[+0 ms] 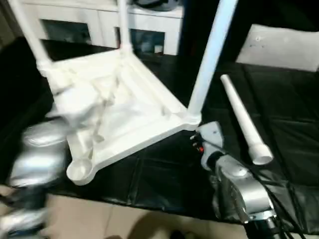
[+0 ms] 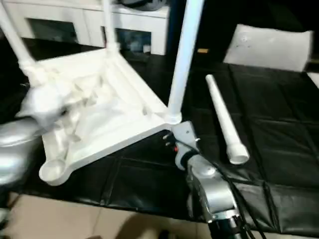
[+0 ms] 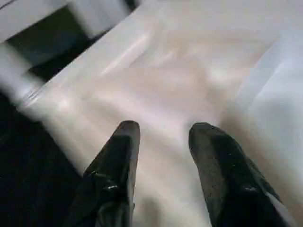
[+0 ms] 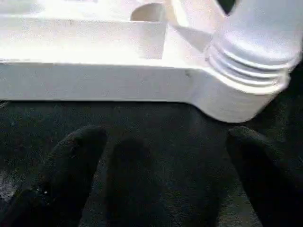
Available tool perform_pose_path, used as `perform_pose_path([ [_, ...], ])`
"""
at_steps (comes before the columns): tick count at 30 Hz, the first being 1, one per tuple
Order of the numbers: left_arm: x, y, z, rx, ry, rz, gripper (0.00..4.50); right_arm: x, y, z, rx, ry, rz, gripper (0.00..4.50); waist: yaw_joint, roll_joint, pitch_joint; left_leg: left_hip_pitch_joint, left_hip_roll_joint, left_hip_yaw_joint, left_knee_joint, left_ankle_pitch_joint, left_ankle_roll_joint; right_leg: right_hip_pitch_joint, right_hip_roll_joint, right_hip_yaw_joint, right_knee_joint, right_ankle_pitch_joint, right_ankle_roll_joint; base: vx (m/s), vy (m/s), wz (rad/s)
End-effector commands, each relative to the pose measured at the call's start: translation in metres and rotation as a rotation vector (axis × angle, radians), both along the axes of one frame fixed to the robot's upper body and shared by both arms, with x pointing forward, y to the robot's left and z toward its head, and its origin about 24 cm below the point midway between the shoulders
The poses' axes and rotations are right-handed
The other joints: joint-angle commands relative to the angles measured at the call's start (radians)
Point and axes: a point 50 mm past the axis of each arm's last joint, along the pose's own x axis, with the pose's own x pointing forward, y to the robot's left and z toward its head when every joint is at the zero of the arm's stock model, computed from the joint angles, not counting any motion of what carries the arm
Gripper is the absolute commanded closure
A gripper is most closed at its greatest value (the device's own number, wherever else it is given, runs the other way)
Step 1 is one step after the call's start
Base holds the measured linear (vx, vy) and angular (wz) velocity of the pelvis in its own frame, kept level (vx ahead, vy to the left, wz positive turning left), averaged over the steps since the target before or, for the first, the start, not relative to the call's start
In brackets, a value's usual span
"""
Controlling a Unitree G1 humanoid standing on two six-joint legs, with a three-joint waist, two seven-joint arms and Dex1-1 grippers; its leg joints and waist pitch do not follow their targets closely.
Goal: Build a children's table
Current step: Rotate table base
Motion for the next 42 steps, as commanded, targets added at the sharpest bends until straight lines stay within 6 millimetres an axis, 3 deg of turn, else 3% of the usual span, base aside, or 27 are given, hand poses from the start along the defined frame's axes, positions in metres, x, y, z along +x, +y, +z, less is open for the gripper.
perform_pose_path([
  [1,-0.005,-0.002,-0.007,0.024,0.059,-0.024,2.92,0.005,0.002,-0.003,-0.036,0.017,0.007,0.0,-0.004,0.018,-0.059,0.007,0.042,-0.006,-0.077,-0.169,0.048,0.06,-0.073,0.078,-0.076,-0.388,0.005,0.0,0.0,0.0],
  [3,-0.007,-0.001,-0.013,0.048,0.093,-0.021,3.11,0.007,0.004,-0.005,-0.054,0.03,0.014,0.0,0.0,0.02,-0.056,0.011,0.04,-0.007,-0.078,-0.212,0.037,0.062,-0.079,0.079,-0.08,-0.423,-0.004,0.0,0.0,0.0],
  [4,-0.008,-0.001,-0.014,0.05,0.099,-0.021,3.32,0.007,0.004,-0.005,-0.056,0.032,0.015,0.0,0.001,0.017,-0.053,0.016,0.038,-0.007,-0.08,-0.242,0.032,0.061,-0.078,0.077,-0.087,-0.46,0.007,0.0,0.0,0.0],
  [6,-0.008,-0.005,-0.019,0.047,0.117,-0.03,3.33,0.01,0.007,-0.007,-0.073,0.044,0.024,0.0,0.004,0.02,-0.051,0.023,0.034,-0.008,-0.079,-0.272,0.025,0.061,-0.079,0.073,-0.095,-0.499,0.022,0.0,0.0,0.0],
  [7,-0.008,-0.007,-0.022,0.04,0.135,-0.034,3.34,0.011,0.009,-0.008,-0.077,0.049,0.027,0.0,0.004,0.027,-0.051,0.022,0.034,-0.01,-0.079,-0.283,0.023,0.063,-0.079,0.07,-0.096,-0.508,0.027,0.0,0.0,0.0],
  [8,-0.008,-0.009,-0.023,0.036,0.149,-0.035,3.47,0.012,0.01,-0.009,-0.08,0.052,0.03,0.0,0.002,0.02,-0.053,0.021,0.031,-0.01,-0.075,-0.294,0.021,0.067,-0.079,0.065,-0.103,-0.53,0.048,0.0,0.0,0.0],
  [10,-0.01,-0.011,-0.026,0.04,0.19,-0.041,3.65,0.015,0.013,-0.009,-0.085,0.052,0.038,0.0,-0.001,0.029,-0.053,0.016,0.032,-0.014,-0.076,-0.291,0.021,0.07,-0.079,0.062,-0.103,-0.529,0.054,0.0,0.0,0.0],
  [11,-0.011,-0.013,-0.029,0.042,0.219,-0.053,3.75,0.017,0.015,-0.009,-0.087,0.052,0.042,0.0,-0.002,0.027,-0.054,0.018,0.033,-0.014,-0.076,-0.293,0.019,0.069,-0.078,0.062,-0.105,-0.529,0.055,0.0,0.0,0.0],
  [17,-0.015,-0.031,-0.04,0.0,0.333,-0.189,4.16,0.023,0.022,-0.014,-0.092,0.065,0.056,0.0,-0.011,0.025,-0.059,0.012,0.034,-0.016,-0.076,-0.265,0.022,0.072,-0.081,0.069,-0.092,-0.481,0.021,0.0,0.0,0.0],
  [20,-0.022,-0.043,-0.049,-0.019,0.448,-0.304,4.29,0.028,0.026,-0.018,-0.1,0.077,0.061,0.0,-0.009,0.025,-0.06,0.014,0.04,-0.016,-0.079,-0.249,0.022,0.07,-0.083,0.076,-0.082,-0.446,-0.007,0.0,0.0,0.0],
  [21,-0.023,-0.05,-0.05,-0.044,0.477,-0.343,4.41,0.031,0.028,-0.018,-0.098,0.074,0.059,0.0,-0.009,0.027,-0.06,0.015,0.042,-0.015,-0.08,-0.245,0.017,0.069,-0.083,0.08,-0.077,-0.424,-0.031,0.0,0.0,0.0],
  [24,-0.023,-0.067,-0.047,-0.137,0.5,-0.424,4.41,0.037,0.033,-0.016,-0.091,0.065,0.055,0.0,-0.008,0.025,-0.059,0.012,0.04,-0.013,-0.079,-0.237,0.007,0.072,-0.085,0.082,-0.071,-0.412,-0.05,0.0,0.0,0.0],
  [32,-0.022,-0.118,-0.03,-0.374,0.507,-0.737,4.41,0.049,0.037,-0.011,-0.094,0.032,0.06,0.0,-0.016,0.022,-0.056,0.016,0.036,-0.009,-0.075,-0.27,0.007,0.069,-0.082,0.075,-0.088,-0.498,-0.012,0.0,0.0,0.0],
  [34,-0.021,-0.127,-0.028,-0.399,0.506,-0.766,4.41,0.05,0.034,-0.012,-0.104,0.026,0.055,0.0,-0.018,0.021,-0.058,0.01,0.037,-0.013,-0.076,-0.263,0.004,0.076,-0.085,0.074,-0.084,-0.491,-0.007,0.0,0.0,0.0],
  [35,-0.016,-0.132,-0.027,-0.402,0.486,-0.76,4.41,0.051,0.031,-0.012,-0.11,0.023,0.05,0.0,-0.019,0.019,-0.058,0.014,0.036,-0.009,-0.074,-0.262,0.005,0.071,-0.083,0.075,-0.087,-0.49,-0.002,0.0,0.0,0.0],
  [42,0.001,-0.15,-0.025,-0.456,0.42,-0.74,4.41,0.052,0.021,-0.013,-0.124,0.012,0.013,0.0,-0.017,0.017,-0.064,0.007,0.03,-0.004,-0.068,-0.202,0.022,0.074,-0.078,0.072,-0.087,-0.456,0.004,0.0,0.0,0.0],
])
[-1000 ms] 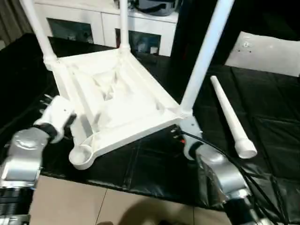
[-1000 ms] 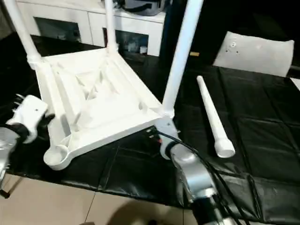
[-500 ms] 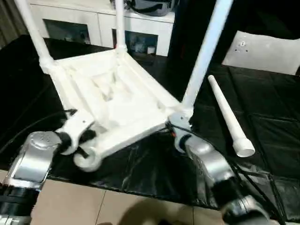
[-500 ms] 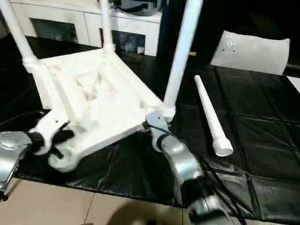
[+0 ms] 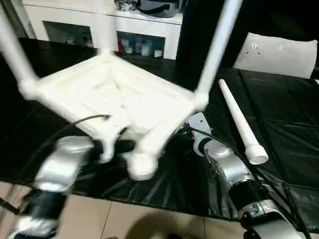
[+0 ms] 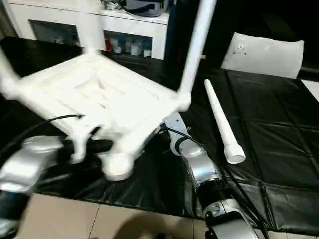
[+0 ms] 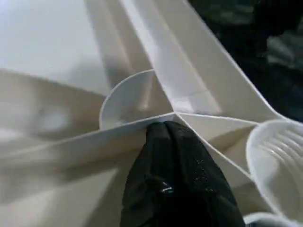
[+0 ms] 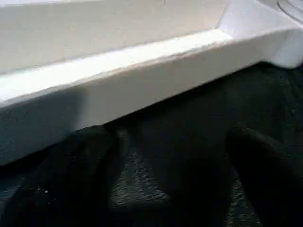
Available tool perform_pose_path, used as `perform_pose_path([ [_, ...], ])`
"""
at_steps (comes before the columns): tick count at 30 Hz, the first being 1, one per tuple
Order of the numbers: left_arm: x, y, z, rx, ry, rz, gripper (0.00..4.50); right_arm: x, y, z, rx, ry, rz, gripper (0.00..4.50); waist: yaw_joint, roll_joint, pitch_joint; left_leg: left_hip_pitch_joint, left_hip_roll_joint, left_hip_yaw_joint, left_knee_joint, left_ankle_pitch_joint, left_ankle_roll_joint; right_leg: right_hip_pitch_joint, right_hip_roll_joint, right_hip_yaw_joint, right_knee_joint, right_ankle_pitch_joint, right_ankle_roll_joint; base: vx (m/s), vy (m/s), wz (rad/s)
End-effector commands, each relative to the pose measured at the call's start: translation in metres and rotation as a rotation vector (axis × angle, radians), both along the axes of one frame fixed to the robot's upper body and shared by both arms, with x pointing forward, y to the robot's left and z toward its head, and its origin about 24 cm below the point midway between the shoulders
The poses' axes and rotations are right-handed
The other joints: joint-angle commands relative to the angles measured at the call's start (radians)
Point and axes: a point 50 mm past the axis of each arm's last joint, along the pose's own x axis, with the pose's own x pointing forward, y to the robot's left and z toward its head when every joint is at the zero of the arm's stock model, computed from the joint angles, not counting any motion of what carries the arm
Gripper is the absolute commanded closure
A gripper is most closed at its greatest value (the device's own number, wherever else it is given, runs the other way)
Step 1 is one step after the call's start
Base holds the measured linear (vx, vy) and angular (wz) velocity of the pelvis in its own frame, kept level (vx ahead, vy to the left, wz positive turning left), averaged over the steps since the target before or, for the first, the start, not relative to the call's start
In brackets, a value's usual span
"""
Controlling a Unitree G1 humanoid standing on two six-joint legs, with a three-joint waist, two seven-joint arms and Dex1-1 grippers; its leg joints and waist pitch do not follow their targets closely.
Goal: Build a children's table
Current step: Rotate table base
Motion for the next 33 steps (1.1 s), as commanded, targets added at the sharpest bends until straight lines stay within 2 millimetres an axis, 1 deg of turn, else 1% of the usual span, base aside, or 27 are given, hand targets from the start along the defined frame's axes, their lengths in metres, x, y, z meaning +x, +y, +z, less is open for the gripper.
perform_pose_path([
  [1,0.007,-0.029,0.02,-0.11,-0.079,-0.097,4.41,0.0,0.009,0.0,0.015,0.001,0.029,0.0,0.0,0.021,-0.066,-0.009,0.028,-0.004,-0.071,-0.193,0.032,0.062,-0.078,0.073,-0.085,-0.443,0.0,0.0,0.0,0.0],
  [4,0.011,-0.036,0.019,-0.123,-0.089,-0.079,4.41,0.001,0.006,0.001,0.015,-0.011,0.004,0.0,0.001,0.021,-0.068,-0.01,0.031,-0.005,-0.071,-0.178,0.036,0.062,-0.076,0.074,-0.08,-0.411,-0.011,0.0,0.0,0.0],
  [5,0.024,-0.035,0.016,-0.07,-0.163,0.016,4.41,0.004,0.0,0.006,0.017,-0.053,-0.042,0.0,0.001,0.025,-0.068,-0.009,0.026,-0.002,-0.069,-0.179,0.042,0.059,-0.072,0.072,-0.087,-0.41,-0.009,0.0,0.0,0.0],
  [6,0.028,-0.034,0.015,-0.053,-0.191,0.045,4.41,0.005,-0.002,0.008,0.019,-0.066,-0.056,0.0,0.002,0.022,-0.071,-0.007,0.025,-0.001,-0.067,-0.176,0.041,0.06,-0.071,0.072,-0.085,-0.406,-0.009,0.0,0.0,0.0],
  [7,0.031,-0.033,0.017,-0.051,-0.22,0.067,4.41,0.006,-0.005,0.011,0.02,-0.079,-0.071,0.0,0.006,0.023,-0.075,-0.015,0.028,-0.005,-0.069,-0.155,0.04,0.07,-0.076,0.073,-0.073,-0.379,-0.016,0.0,0.0,0.0],
  [8,0.034,-0.031,0.019,-0.054,-0.263,0.097,4.41,0.006,-0.011,0.016,0.027,-0.105,-0.1,0.0,0.006,0.022,-0.072,-0.016,0.028,-0.003,-0.068,-0.155,0.049,0.066,-0.071,0.07,-0.082,-0.386,-0.002,0.0,0.0,0.0],
  [9,0.033,-0.031,0.023,-0.087,-0.286,0.096,4.41,0.006,-0.015,0.019,0.032,-0.119,-0.116,0.0,0.007,0.023,-0.076,-0.015,0.028,-0.004,-0.067,-0.15,0.046,0.069,-0.076,0.071,-0.077,-0.378,-0.003,0.0,0.0,0.0],
  [10,0.029,-0.031,0.028,-0.135,-0.308,0.099,4.41,0.005,-0.02,0.024,0.043,-0.141,-0.137,0.0,0.007,0.022,-0.076,-0.022,0.03,-0.006,-0.068,-0.138,0.046,0.074,-0.078,0.072,-0.074,-0.365,-0.005,0.0,0.0,0.0],
  [11,0.023,-0.031,0.033,-0.189,-0.333,0.105,4.41,0.003,-0.027,0.029,0.057,-0.168,-0.161,0.0,0.008,0.022,-0.076,-0.02,0.039,-0.005,-0.069,-0.112,0.049,0.07,-0.081,0.078,-0.063,-0.315,-0.022,0.0,0.0,0.0],
  [16,0.01,-0.029,0.034,-0.257,-0.344,0.139,4.25,-0.003,-0.034,0.039,0.095,-0.217,-0.189,0.0,0.008,0.025,-0.075,-0.02,0.037,0.001,-0.068,-0.086,0.068,0.066,-0.073,0.08,-0.057,-0.278,-0.036,0.0,0.0,0.0],
  [17,-0.002,-0.023,0.028,-0.254,-0.329,0.249,4.25,-0.011,-0.037,0.048,0.165,-0.238,-0.209,0.0,0.005,0.027,-0.074,-0.02,0.038,0.003,-0.068,-0.101,0.067,0.071,-0.069,0.079,-0.058,-0.294,-0.033,0.0,0.0,0.0],
  [18,-0.002,-0.023,0.028,-0.254,-0.329,0.249,4.25,-0.011,-0.037,0.048,0.165,-0.238,-0.209,0.0,0.011,0.027,-0.073,-0.022,0.041,0.0,-0.07,-0.099,0.068,0.072,-0.076,0.078,-0.061,-0.293,-0.027,0.0,0.0,0.0],
  [19,-0.006,-0.018,0.026,-0.238,-0.352,0.318,4.12,-0.016,-0.037,0.053,0.191,-0.252,-0.209,0.0,0.007,0.025,-0.071,-0.019,0.036,0.002,-0.071,-0.115,0.072,0.065,-0.068,0.075,-0.069,-0.324,-0.013,0.0,0.0,0.0],
  [20,-0.009,-0.012,0.026,-0.192,-0.406,0.397,3.97,-0.022,-0.038,0.058,0.207,-0.278,-0.204,0.0,0.007,0.022,-0.07,-0.019,0.036,0.002,-0.07,-0.125,0.07,0.067,-0.066,0.074,-0.069,-0.336,-0.007,0.0,0.0,0.0],
  [21,-0.012,-0.006,0.026,-0.143,-0.455,0.473,3.88,-0.029,-0.038,0.058,0.217,-0.267,-0.214,0.0,0.005,0.013,-0.067,-0.022,0.035,0.001,-0.071,-0.137,0.071,0.067,-0.061,0.072,-0.077,-0.352,0.017,0.0,0.0,0.0],
  [22,-0.013,-0.002,0.026,-0.111,-0.488,0.515,3.86,-0.034,-0.039,0.058,0.221,-0.255,-0.221,0.0,0.006,0.015,-0.067,-0.021,0.033,0.002,-0.071,-0.143,0.07,0.067,-0.063,0.07,-0.079,-0.37,0.031,0.0,0.0,0.0],
  [23,-0.015,0.006,0.026,-0.108,-0.486,0.581,3.86,-0.04,-0.04,0.058,0.255,-0.252,-0.252,0.0,-0.002,0.024,-0.071,0.04,0.032,0.043,-0.053,-0.182,0.028,0.008,-0.023,0.101,-0.115,-0.464,0.072,0.0,0.0,0.0],
  [24,-0.017,0.01,0.025,-0.115,-0.475,0.621,3.79,-0.044,-0.041,0.058,0.278,-0.249,-0.275,0.0,0.009,-0.002,-0.062,0.027,-0.008,0.064,-0.047,-0.24,0.019,0.014,-0.014,0.121,-0.106,-0.555,0.103,-0.02,-0.006,-0.36],
  [25,-0.017,0.014,0.025,-0.118,-0.472,0.649,3.66,-0.048,-0.042,0.058,0.298,-0.243,-0.293,0.0,0.023,-0.005,-0.059,0.031,-0.014,0.073,-0.044,-0.274,0.041,0.007,-0.018,0.157,-0.108,-0.638,0.12,-0.031,0.011,-0.62],
  [26,-0.017,0.019,0.027,-0.115,-0.498,0.67,3.53,-0.054,-0.044,0.056,0.3,-0.231,-0.311,0.0,0.042,-0.012,-0.061,0.038,-0.02,0.077,-0.031,-0.293,0.073,0.006,-0.035,0.207,-0.108,-0.718,0.112,-0.027,0.008,-0.57],
  [27,-0.017,0.023,0.03,-0.089,-0.535,0.69,3.53,-0.06,-0.046,0.053,0.299,-0.217,-0.328,0.0,0.051,-0.018,-0.061,0.031,-0.027,0.074,-0.019,-0.285,0.091,0.017,-0.052,0.243,-0.112,-0.757,0.097,-0.027,0.048,-0.54],
  [28,-0.016,0.023,0.03,-0.085,-0.538,0.693,3.43,-0.06,-0.046,0.052,0.3,-0.216,-0.33,0.0,0.057,-0.012,-0.058,0.024,-0.029,0.059,-0.013,-0.263,0.099,0.025,-0.056,0.271,-0.118,-0.784,0.077,-0.016,0.031,-0.28],
  [29,-0.016,0.025,0.03,-0.065,-0.551,0.704,3.43,-0.062,-0.046,0.051,0.302,-0.213,-0.337,0.0,0.052,-0.014,-0.05,0.031,-0.026,0.061,-0.02,-0.243,0.093,-0.011,-0.002,0.259,-0.119,-0.811,0.095,-0.043,0.065,-0.57],
  [30,-0.016,0.025,0.03,-0.064,-0.546,0.713,3.23,-0.063,-0.048,0.052,0.29,-0.229,-0.348,0.0,0.03,0.014,-0.063,0.073,0.007,0.055,-0.044,-0.257,0.06,-0.062,0.077,0.213,-0.103,-0.682,0.115,-0.097,0.056,-0.46],
  [31,-0.016,0.023,0.03,-0.077,-0.535,0.725,3.23,-0.065,-0.05,0.053,0.279,-0.243,-0.356,0.0,0.002,0.039,-0.068,0.105,0.082,0.042,-0.062,-0.258,0.066,-0.099,0.11,0.156,-0.08,-0.508,0.108,-0.134,0.076,-0.68],
  [32,-0.017,0.023,0.03,-0.084,-0.524,0.731,3.13,-0.066,-0.051,0.053,0.282,-0.246,-0.354,0.0,0.003,0.052,-0.065,0.097,0.162,0.019,-0.097,-0.212,0.071,-0.102,0.086,0.135,-0.043,-0.42,0.079,-0.106,0.042,-0.4],
  [33,-0.019,0.02,0.028,-0.09,-0.504,0.735,3.06,-0.067,-0.052,0.056,0.277,-0.247,-0.346,0.0,0.026,0.062,-0.062,0.031,0.314,-0.001,-0.181,-0.113,0.075,-0.088,0.039,0.102,0.163,-0.225,0.063,-0.06,0.01,-0.37],
])
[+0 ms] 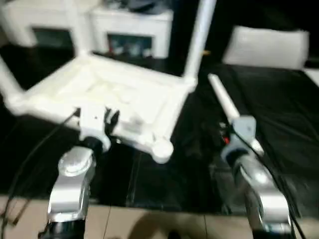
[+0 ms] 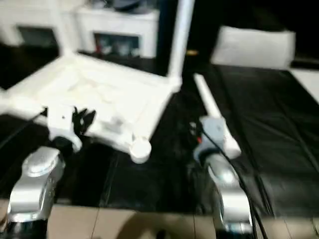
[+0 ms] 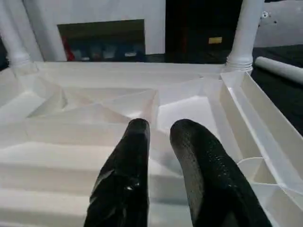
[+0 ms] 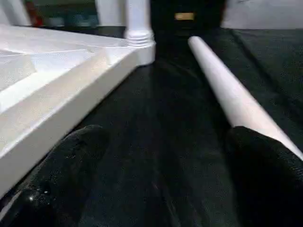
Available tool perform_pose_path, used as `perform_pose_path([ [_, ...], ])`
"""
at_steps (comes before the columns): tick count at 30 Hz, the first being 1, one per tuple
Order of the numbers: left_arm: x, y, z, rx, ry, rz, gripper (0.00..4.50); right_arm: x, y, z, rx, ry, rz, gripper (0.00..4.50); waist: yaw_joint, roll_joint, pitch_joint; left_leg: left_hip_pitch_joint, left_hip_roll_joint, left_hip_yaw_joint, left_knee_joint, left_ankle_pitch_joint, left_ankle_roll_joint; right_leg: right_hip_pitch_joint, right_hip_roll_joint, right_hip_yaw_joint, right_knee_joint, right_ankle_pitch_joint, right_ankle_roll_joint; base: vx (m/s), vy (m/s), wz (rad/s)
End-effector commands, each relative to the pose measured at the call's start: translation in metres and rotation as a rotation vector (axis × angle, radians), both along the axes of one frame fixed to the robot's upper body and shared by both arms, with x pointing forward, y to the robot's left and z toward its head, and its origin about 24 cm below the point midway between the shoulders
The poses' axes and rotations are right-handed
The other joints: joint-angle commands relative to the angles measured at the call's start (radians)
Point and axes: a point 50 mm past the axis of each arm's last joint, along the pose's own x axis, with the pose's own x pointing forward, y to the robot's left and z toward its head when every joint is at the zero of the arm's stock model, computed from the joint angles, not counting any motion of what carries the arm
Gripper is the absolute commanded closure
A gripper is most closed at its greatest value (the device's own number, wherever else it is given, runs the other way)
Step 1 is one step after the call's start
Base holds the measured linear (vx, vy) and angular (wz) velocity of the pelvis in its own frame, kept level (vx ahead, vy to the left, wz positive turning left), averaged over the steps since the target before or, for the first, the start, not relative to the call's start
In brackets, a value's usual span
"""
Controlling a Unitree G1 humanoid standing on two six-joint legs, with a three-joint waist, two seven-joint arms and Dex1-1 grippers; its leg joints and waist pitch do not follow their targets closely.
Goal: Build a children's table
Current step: Rotate table base
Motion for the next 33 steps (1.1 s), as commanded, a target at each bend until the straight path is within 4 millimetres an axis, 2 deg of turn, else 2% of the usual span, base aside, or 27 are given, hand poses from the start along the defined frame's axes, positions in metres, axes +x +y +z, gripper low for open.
perform_pose_path([
  [1,-0.002,-0.008,0.002,-0.024,0.002,-0.008,3.01,0.0,-0.006,0.011,-0.019,-0.041,-0.012,0.0,0.001,0.009,-0.072,0.027,0.256,-0.159,-0.173,0.011,0.133,-0.015,-0.073,-0.025,0.141,-0.151,0.031,0.0,0.0,0.0],
  [2,-0.005,-0.011,0.0,-0.037,0.016,-0.013,2.93,0.0,-0.007,0.013,-0.034,-0.043,-0.012,0.0,-0.013,0.029,-0.049,0.019,0.206,-0.116,-0.169,-0.021,0.227,-0.024,-0.091,-0.006,0.117,-0.12,-0.038,-0.051,-0.058,-0.06],
  [3,-0.007,-0.013,-0.001,-0.045,0.025,-0.017,2.85,0.0,-0.008,0.015,-0.045,-0.044,-0.013,0.0,-0.014,0.03,-0.046,0.016,0.18,-0.084,-0.162,-0.08,0.258,-0.009,-0.094,-0.002,0.1,-0.09,-0.085,-0.024,-0.113,0.03],
  [4,-0.01,-0.013,-0.003,-0.045,0.045,0.011,2.77,0.0,-0.01,0.018,-0.041,-0.033,-0.053,0.0,-0.032,-0.045,-0.08,-0.029,-0.024,-0.026,-0.031,-0.115,0.247,0.07,-0.097,0.044,0.002,0.014,-0.182,-0.069,-0.169,-0.05],
  [5,-0.011,-0.013,-0.004,-0.036,0.055,0.023,2.71,-0.001,-0.009,0.016,-0.024,-0.003,-0.045,0.0,-0.005,-0.034,-0.07,-0.073,-0.079,-0.023,0.023,-0.148,0.211,0.102,-0.161,0.082,-0.071,-0.103,-0.17,-0.042,-0.121,-0.14],
  [6,-0.013,-0.012,-0.006,-0.027,0.066,0.037,2.65,-0.002,-0.006,0.015,0.0,0.041,-0.017,0.0,0.017,-0.054,-0.073,-0.092,-0.065,-0.067,0.022,-0.036,0.116,0.119,-0.185,0.108,-0.081,-0.327,-0.043,-0.063,-0.127,-0.13],
  [7,-0.013,-0.012,-0.006,-0.026,0.067,0.038,2.58,-0.002,-0.006,0.015,0.002,0.045,-0.014,0.0,0.025,-0.066,-0.072,-0.104,-0.069,-0.072,0.003,0.004,0.093,0.13,-0.161,0.102,-0.073,-0.365,0.031,-0.017,-0.071,-0.05],
  [8,-0.014,-0.013,-0.006,-0.019,0.067,0.017,2.58,-0.004,-0.003,0.013,0.004,0.065,0.024,0.0,0.026,-0.063,-0.06,-0.094,-0.061,-0.081,-0.034,0.022,0.055,0.11,-0.133,0.088,-0.079,-0.411,0.119,-0.038,-0.127,-0.1],
  [9,-0.014,-0.013,-0.006,-0.019,0.067,0.017,2.58,-0.004,-0.003,0.013,0.004,0.065,0.024,0.0,0.029,-0.042,-0.062,-0.095,-0.061,-0.098,-0.055,0.026,0.029,0.121,-0.118,0.071,-0.074,-0.376,0.158,-0.04,-0.097,-0.11],
  [10,-0.014,-0.013,-0.006,-0.019,0.067,0.017,2.58,-0.004,-0.003,0.013,0.004,0.065,0.024,0.0,0.023,-0.039,-0.06,-0.081,-0.06,-0.1,-0.059,0.005,0.019,0.108,-0.097,0.065,-0.077,-0.319,0.154,-0.063,-0.116,-0.1],
  [11,-0.016,-0.014,-0.006,-0.014,0.066,0.001,2.58,-0.006,-0.002,0.012,0.003,0.075,0.048,0.0,0.018,-0.047,-0.059,-0.077,-0.06,-0.1,-0.062,-0.005,0.016,0.11,-0.089,0.061,-0.078,-0.307,0.145,-0.042,-0.06,-0.06],
  [12,-0.017,-0.013,-0.006,-0.015,0.066,-0.002,2.58,-0.006,-0.001,0.011,-0.003,0.077,0.056,0.0,0.016,-0.048,-0.057,-0.072,-0.055,-0.102,-0.07,-0.027,0.011,0.112,-0.084,0.054,-0.079,-0.312,0.121,0.0,0.0,0.0],
  [13,-0.018,-0.013,-0.006,-0.015,0.065,-0.003,2.58,-0.007,-0.001,0.01,-0.006,0.079,0.06,0.0,0.016,-0.041,-0.056,-0.069,-0.051,-0.104,-0.075,-0.041,0.012,0.111,-0.087,0.052,-0.08,-0.324,0.106,0.0,0.0,0.0],
  [14,-0.019,-0.012,-0.006,-0.01,0.065,0.002,2.58,-0.008,0.0,0.009,-0.017,0.076,0.072,0.0,0.01,-0.03,-0.053,-0.06,-0.033,-0.108,-0.09,-0.088,0.01,0.108,-0.089,0.045,-0.09,-0.371,0.059,0.0,0.0,0.0],
  [15,-0.019,-0.012,-0.006,-0.01,0.065,0.002,2.58,-0.008,0.0,0.009,-0.017,0.076,0.072,0.0,0.008,-0.029,-0.051,-0.058,-0.03,-0.107,-0.093,-0.107,0.01,0.106,-0.088,0.043,-0.095,-0.39,0.048,0.0,0.0,0.0],
  [16,-0.02,-0.011,-0.003,-0.013,0.053,0.008,2.58,-0.007,0.001,0.009,-0.025,0.07,0.081,0.0,0.003,-0.029,-0.044,-0.046,-0.025,-0.107,-0.1,-0.169,0.005,0.098,-0.087,0.04,-0.106,-0.443,0.032,0.0,0.0,0.0],
  [17,-0.021,-0.011,-0.001,-0.006,0.04,0.01,2.58,-0.007,0.002,0.01,-0.032,0.063,0.09,0.0,-0.001,-0.029,-0.041,-0.045,-0.024,-0.11,-0.104,-0.2,0.0,0.1,-0.089,0.036,-0.108,-0.471,0.027,0.0,0.0,0.0],
  [19,-0.022,-0.012,0.005,-0.003,0.005,0.005,2.58,-0.006,0.004,0.013,-0.037,0.053,0.101,0.0,-0.01,-0.023,-0.038,-0.029,-0.02,-0.118,-0.112,-0.289,-0.009,0.1,-0.097,0.031,-0.124,-0.522,0.014,-0.033,0.067,-0.01],
  [22,-0.023,-0.013,0.009,-0.021,-0.012,0.005,2.58,-0.006,0.004,0.015,-0.033,0.046,0.099,0.0,-0.011,-0.026,-0.042,-0.04,-0.016,-0.12,-0.119,-0.24,-0.012,0.112,-0.101,0.043,-0.109,-0.394,-0.021,-0.006,0.017,0.0],
  [23,-0.023,-0.014,0.009,-0.026,-0.013,0.004,2.58,-0.005,0.004,0.015,-0.035,0.041,0.097,0.0,-0.011,-0.027,-0.042,-0.037,-0.016,-0.119,-0.12,-0.257,-0.015,0.113,-0.1,0.042,-0.107,-0.404,-0.023,0.0,0.0,0.0],
  [26,-0.024,-0.017,0.009,-0.032,-0.006,-0.014,2.58,-0.005,0.004,0.016,-0.042,0.03,0.1,0.0,-0.021,-0.025,-0.03,0.002,-0.024,-0.12,-0.124,-0.441,-0.014,0.107,-0.092,0.03,-0.126,-0.594,-0.009,0.0,0.0,0.0],
  [28,-0.025,-0.019,0.008,-0.04,0.005,-0.027,2.58,-0.005,0.004,0.016,-0.051,0.026,0.105,0.0,-0.032,-0.028,-0.019,0.043,-0.031,-0.117,-0.115,-0.544,0.011,0.103,-0.084,0.004,-0.156,-0.732,0.007,0.0,0.0,0.0],
  [29,-0.025,-0.019,0.007,-0.043,0.01,-0.028,2.58,-0.005,0.003,0.016,-0.054,0.026,0.106,0.0,-0.034,-0.024,-0.017,0.061,-0.032,-0.116,-0.11,-0.569,0.016,0.101,-0.082,-0.008,-0.165,-0.757,0.006,0.0,0.0,0.0],
  [30,-0.026,-0.02,0.007,-0.045,0.013,-0.029,2.58,-0.005,0.003,0.016,-0.056,0.026,0.106,0.0,-0.043,-0.022,-0.016,0.061,-0.027,-0.119,-0.114,-0.573,0.028,0.12,-0.086,-0.024,-0.166,-0.727,0.007,0.0,0.0,0.0],
  [31,-0.026,-0.02,0.006,-0.049,0.017,-0.029,2.58,-0.005,0.003,0.016,-0.058,0.027,0.106,0.0,-0.044,-0.022,-0.015,0.054,-0.018,-0.122,-0.124,-0.576,0.035,0.135,-0.094,-0.026,-0.157,-0.704,0.006,0.085,0.006,-0.15],
  [32,-0.026,-0.02,0.006,-0.048,0.02,-0.028,2.58,-0.004,0.004,0.015,-0.063,0.027,0.109,0.0,-0.044,-0.022,-0.022,0.056,-0.024,-0.119,-0.123,-0.538,0.041,0.142,-0.108,-0.016,-0.154,-0.696,-0.014,0.079,0.007,-0.11],
  [33,-0.026,-0.02,0.006,-0.047,0.02,-0.027,2.58,-0.004,0.004,0.015,-0.066,0.027,0.111,0.0,-0.042,-0.025,-0.025,0.048,-0.029,-0.115,-0.123,-0.496,0.047,0.151,-0.115,-0.005,-0.15,-0.688,-0.03,0.099,-0.008,0.0],
])
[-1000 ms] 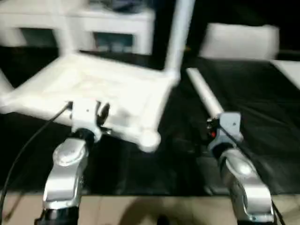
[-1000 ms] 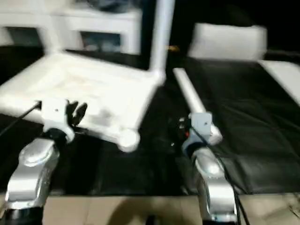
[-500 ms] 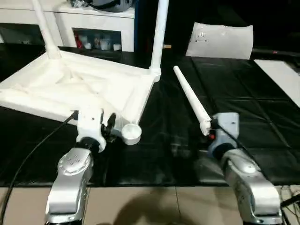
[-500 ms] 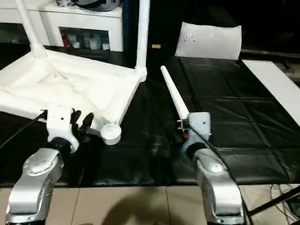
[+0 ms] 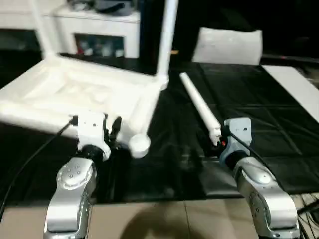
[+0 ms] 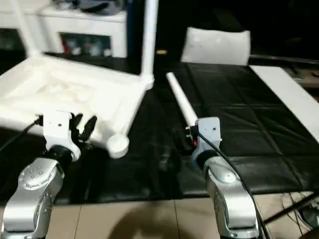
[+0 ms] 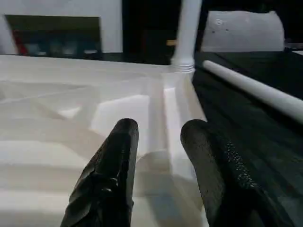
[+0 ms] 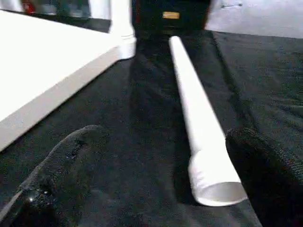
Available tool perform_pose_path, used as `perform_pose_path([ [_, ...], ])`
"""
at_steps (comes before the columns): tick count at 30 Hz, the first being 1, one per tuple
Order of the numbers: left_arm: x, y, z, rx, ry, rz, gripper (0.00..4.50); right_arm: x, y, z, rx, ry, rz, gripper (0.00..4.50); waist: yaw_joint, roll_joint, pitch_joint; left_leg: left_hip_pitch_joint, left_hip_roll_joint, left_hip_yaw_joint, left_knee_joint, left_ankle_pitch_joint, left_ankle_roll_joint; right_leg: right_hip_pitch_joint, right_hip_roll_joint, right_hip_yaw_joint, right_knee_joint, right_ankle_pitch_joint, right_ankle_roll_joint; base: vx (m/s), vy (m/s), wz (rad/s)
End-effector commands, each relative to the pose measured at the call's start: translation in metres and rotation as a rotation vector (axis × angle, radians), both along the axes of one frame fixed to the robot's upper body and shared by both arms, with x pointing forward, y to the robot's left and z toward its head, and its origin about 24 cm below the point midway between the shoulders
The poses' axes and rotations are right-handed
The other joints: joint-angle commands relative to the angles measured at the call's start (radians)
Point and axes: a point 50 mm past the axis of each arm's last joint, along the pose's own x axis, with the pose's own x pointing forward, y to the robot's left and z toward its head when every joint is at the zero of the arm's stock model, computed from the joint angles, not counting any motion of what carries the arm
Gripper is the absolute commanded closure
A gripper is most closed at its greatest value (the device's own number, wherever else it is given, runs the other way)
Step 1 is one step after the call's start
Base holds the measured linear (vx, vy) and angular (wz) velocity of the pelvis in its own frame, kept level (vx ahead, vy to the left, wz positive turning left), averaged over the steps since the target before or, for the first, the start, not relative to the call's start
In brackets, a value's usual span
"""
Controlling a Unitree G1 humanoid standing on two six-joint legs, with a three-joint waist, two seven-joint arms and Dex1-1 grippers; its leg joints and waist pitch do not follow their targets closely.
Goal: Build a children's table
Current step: Rotate table base, then pick table leg
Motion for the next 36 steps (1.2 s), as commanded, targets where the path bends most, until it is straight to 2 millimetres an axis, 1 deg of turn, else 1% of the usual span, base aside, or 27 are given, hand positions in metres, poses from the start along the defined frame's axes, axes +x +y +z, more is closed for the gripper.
perform_pose_path([
  [1,0.0,-0.006,0.003,-0.003,-0.003,-0.023,2.58,0.002,-0.001,0.003,-0.024,-0.019,0.005,0.0,0.007,0.005,-0.042,-0.005,-0.002,0.012,-0.08,-0.407,0.088,0.031,-0.088,0.056,-0.109,-0.655,-0.058,0.057,-0.006,0.03],
  [3,0.0,-0.006,0.003,0.006,-0.001,-0.027,2.58,0.002,0.0,0.003,-0.032,-0.022,0.02,0.0,0.017,0.005,-0.055,-0.034,-0.005,0.021,-0.082,-0.236,0.11,0.064,-0.085,0.07,-0.094,-0.543,-0.095,0.092,0.004,0.01],
  [5,-0.001,-0.005,0.003,0.017,-0.007,-0.03,2.58,0.001,0.002,0.003,-0.059,-0.026,0.046,0.0,0.018,0.01,-0.067,-0.025,-0.002,0.022,-0.085,-0.1,0.145,0.069,-0.066,0.065,-0.06,-0.305,-0.175,0.136,0.006,0.02],
  [6,-0.001,-0.005,0.003,0.019,-0.007,-0.03,2.58,0.001,0.002,0.003,-0.066,-0.028,0.052,0.0,0.028,-0.002,-0.067,-0.079,-0.023,0.007,-0.072,-0.047,0.203,0.105,-0.076,0.048,-0.062,-0.25,-0.173,0.121,0.013,0.08],
  [7,-0.001,-0.005,0.003,0.019,-0.006,-0.031,2.58,0.001,0.003,0.004,-0.068,-0.029,0.053,0.0,0.027,0.007,-0.078,-0.093,-0.037,0.001,-0.051,0.033,0.279,0.123,-0.09,0.043,-0.061,-0.189,-0.174,0.122,0.02,0.24],
  [8,-0.002,-0.004,0.003,0.019,-0.005,-0.031,2.58,0.001,0.002,0.004,-0.061,-0.032,0.037,0.0,0.028,0.014,-0.082,-0.085,-0.037,-0.003,-0.044,0.075,0.305,0.117,-0.088,0.037,-0.057,-0.166,-0.184,0.122,0.02,0.24],
  [9,-0.002,-0.004,0.003,0.019,-0.005,-0.032,2.58,0.001,0.0,0.005,-0.045,-0.029,0.018,0.0,0.018,0.026,-0.084,-0.037,-0.019,-0.005,-0.047,0.153,0.315,0.087,-0.064,0.033,-0.04,-0.136,-0.2,0.135,0.008,0.27],
  [10,-0.002,-0.004,0.004,0.019,-0.004,-0.032,2.58,0.002,0.0,0.006,-0.045,-0.029,0.016,0.0,0.017,0.018,-0.08,-0.018,-0.005,-0.017,-0.053,0.19,0.321,0.07,-0.052,0.024,-0.024,-0.11,-0.205,0.075,-0.001,0.09],
  [11,-0.003,-0.004,0.003,0.021,-0.002,-0.034,2.58,0.002,0.0,0.006,-0.06,-0.029,0.024,0.0,0.006,0.026,-0.087,0.054,0.023,-0.053,-0.054,0.295,0.371,0.02,-0.037,0.006,0.012,-0.052,-0.2,0.177,-0.031,0.12],
  [12,-0.003,-0.004,0.003,0.02,-0.001,-0.036,2.58,0.002,-0.001,0.006,-0.075,-0.024,0.025,0.0,-0.009,0.022,-0.08,0.117,0.054,-0.099,-0.051,0.36,0.448,-0.051,-0.045,0.006,0.047,-0.062,-0.156,0.174,-0.037,0.08],
  [13,-0.004,-0.005,0.003,0.015,0.003,-0.037,2.58,0.003,-0.003,0.006,-0.089,-0.018,0.014,0.0,-0.007,0.006,-0.073,0.126,0.052,-0.096,-0.04,0.354,0.481,-0.069,-0.071,0.037,0.051,-0.044,-0.145,0.174,-0.037,0.08],
  [14,-0.004,-0.005,0.002,0.013,0.005,-0.036,2.58,0.003,-0.004,0.005,-0.093,-0.016,0.007,0.0,-0.001,-0.01,-0.068,0.088,0.011,-0.061,-0.025,0.321,0.461,-0.034,-0.084,0.061,0.03,0.011,-0.172,0.143,-0.026,0.13],
  [15,-0.005,-0.005,0.002,0.008,0.007,-0.038,2.58,0.004,-0.005,0.005,-0.11,-0.009,0.009,0.0,0.036,-0.041,-0.071,-0.07,-0.112,0.007,0.041,0.185,0.419,0.137,-0.093,0.157,-0.001,0.124,-0.231,0.19,-0.019,0.13],
  [16,-0.005,-0.005,0.002,0.007,0.007,-0.04,2.58,0.004,-0.006,0.005,-0.117,-0.006,0.01,0.0,0.062,-0.042,-0.081,-0.12,-0.108,0.0,0.089,0.09,0.377,0.188,-0.149,0.214,-0.025,0.196,-0.289,0.232,-0.029,0.04],
  [17,-0.006,-0.005,0.001,0.008,0.009,-0.04,2.58,0.005,-0.007,0.004,-0.132,0.017,0.009,0.0,0.078,-0.032,-0.071,-0.183,-0.048,-0.031,0.077,0.165,0.175,0.177,-0.148,0.158,0.035,0.612,-0.293,0.161,-0.01,-0.04],
  [18,-0.006,-0.004,0.001,0.006,0.011,-0.04,2.58,0.006,-0.009,0.003,-0.149,0.049,-0.002,0.0,0.073,-0.022,-0.063,-0.16,-0.038,-0.029,0.023,0.245,0.13,0.137,-0.107,0.101,0.053,0.667,-0.259,-0.08,0.016,-0.17],
  [19,-0.006,-0.004,0.0,-0.001,0.014,-0.044,2.58,0.008,-0.01,0.002,-0.174,0.091,-0.012,0.0,0.061,0.018,-0.071,-0.101,-0.019,-0.033,-0.026,0.321,0.105,0.097,-0.056,0.052,0.049,0.561,-0.178,-0.16,0.022,-0.26],
  [20,-0.007,-0.003,0.001,-0.011,0.014,-0.051,2.58,0.01,-0.011,0.002,-0.178,0.106,-0.012,0.0,0.041,0.02,-0.062,-0.113,0.004,-0.055,-0.03,0.364,0.152,0.088,-0.044,0.051,0.065,0.507,-0.133,-0.16,0.022,-0.26],
  [21,-0.006,-0.002,0.001,-0.016,0.013,-0.056,2.3,0.012,-0.011,0.003,-0.177,0.112,-0.009,0.0,0.04,0.04,-0.093,-0.041,0.057,-0.089,0.01,0.558,0.245,0.03,-0.059,0.069,0.084,0.452,-0.09,0.0,0.0,0.0],
  [22,-0.006,-0.002,0.002,-0.034,0.008,-0.066,2.3,0.014,-0.01,0.003,-0.168,0.128,0.006,0.0,0.028,0.03,-0.092,-0.036,0.081,-0.113,0.004,0.697,0.288,0.006,-0.099,0.097,0.081,0.391,-0.074,0.055,-0.007,0.06],
  [23,-0.007,-0.001,0.004,-0.048,0.001,-0.078,2.24,0.016,-0.009,0.005,-0.157,0.135,0.016,0.0,0.037,0.021,-0.085,-0.052,0.065,-0.095,0.004,0.661,0.277,0.015,-0.105,0.102,0.062,0.382,-0.077,0.055,0.006,0.0],
  [24,-0.006,-0.001,0.006,-0.036,-0.002,-0.102,2.18,0.022,-0.01,0.006,-0.159,0.148,0.01,0.0,0.047,0.006,-0.073,-0.087,0.024,-0.051,-0.01,0.485,0.215,0.049,-0.105,0.108,0.043,0.385,-0.091,-0.051,0.029,-0.1],
  [25,-0.006,-0.001,0.006,-0.033,-0.002,-0.107,2.18,0.022,-0.01,0.006,-0.159,0.15,0.008,0.0,0.055,0.005,-0.072,-0.093,0.014,-0.038,-0.018,0.376,0.175,0.058,-0.102,0.109,0.035,0.363,-0.096,-0.102,0.034,-0.11],
  [27,-0.005,-0.001,0.007,-0.012,0.013,-0.144,1.82,0.03,-0.011,0.007,-0.164,0.167,-0.003,0.0,0.054,0.012,-0.048,-0.073,0.02,-0.03,-0.062,-0.021,0.041,0.053,-0.091,0.105,0.003,0.048,-0.124,-0.107,0.013,-0.05],
  [29,-0.004,-0.003,0.007,0.033,0.046,-0.257,1.75,0.052,-0.011,0.012,-0.206,0.188,0.0,0.0,0.046,0.013,-0.04,-0.06,0.018,-0.025,-0.079,-0.207,-0.009,0.039,-0.09,0.112,-0.019,-0.252,-0.132,-0.121,-0.004,-0.07],
  [31,-0.004,-0.004,0.008,0.041,0.054,-0.285,1.62,0.059,-0.012,0.014,-0.219,0.194,-0.005,0.0,0.048,0.015,-0.037,-0.055,0.017,-0.018,-0.076,-0.24,-0.026,0.024,-0.094,0.12,-0.033,-0.375,-0.118,-0.118,-0.004,-0.05],
  [36,-0.008,-0.006,0.015,0.054,0.095,-0.436,1.16,0.083,-0.019,0.014,-0.24,0.228,-0.035,0.0,0.051,0.02,-0.04,-0.06,0.013,-0.014,-0.076,-0.214,-0.03,0.009,-0.091,0.123,-0.03,-0.374,-0.123,-0.05,-0.001,-0.02],
])
